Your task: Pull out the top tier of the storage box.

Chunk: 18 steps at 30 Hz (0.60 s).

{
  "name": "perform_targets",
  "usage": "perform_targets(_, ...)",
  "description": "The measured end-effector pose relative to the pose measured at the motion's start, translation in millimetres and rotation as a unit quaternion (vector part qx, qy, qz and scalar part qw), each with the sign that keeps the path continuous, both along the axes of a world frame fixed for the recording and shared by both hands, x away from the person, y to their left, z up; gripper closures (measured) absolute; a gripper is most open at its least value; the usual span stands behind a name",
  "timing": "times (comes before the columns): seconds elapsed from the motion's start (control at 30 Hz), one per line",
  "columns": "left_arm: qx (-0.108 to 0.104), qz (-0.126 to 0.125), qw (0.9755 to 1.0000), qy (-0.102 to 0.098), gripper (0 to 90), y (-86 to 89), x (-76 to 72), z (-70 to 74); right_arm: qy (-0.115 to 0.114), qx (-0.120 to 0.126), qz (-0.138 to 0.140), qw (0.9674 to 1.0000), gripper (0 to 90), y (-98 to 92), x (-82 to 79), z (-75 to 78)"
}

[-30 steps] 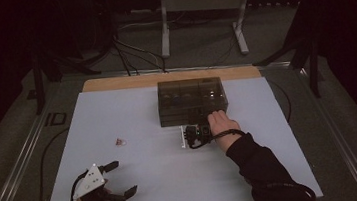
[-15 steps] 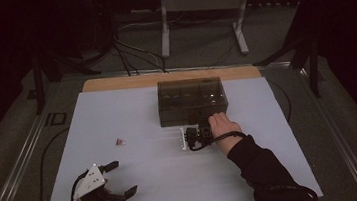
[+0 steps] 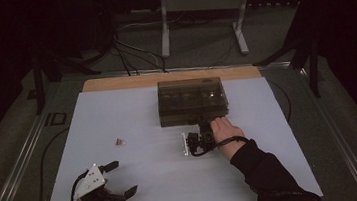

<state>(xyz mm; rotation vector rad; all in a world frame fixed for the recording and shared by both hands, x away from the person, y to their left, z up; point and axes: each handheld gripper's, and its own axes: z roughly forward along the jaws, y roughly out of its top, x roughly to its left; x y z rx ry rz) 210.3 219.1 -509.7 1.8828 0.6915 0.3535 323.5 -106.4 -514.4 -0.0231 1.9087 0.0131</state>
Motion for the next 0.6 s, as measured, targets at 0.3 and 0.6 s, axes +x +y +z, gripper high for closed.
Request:
perform_targets(0.3, 0.001, 0.0, 1.0, -0.001, 0.0, -0.4, -0.3, 0.1, -0.005, 0.002, 0.001, 1.0, 80.0, -1.1, -3.6, -1.3)
perform_targets(0.6, -0.001, 0.0, 1.0, 0.0, 0.0, -0.1, -0.3, 0.2, 0.0, -0.001, 0.001, 1.0, 79.5, -1.3, -3.0, -0.3)
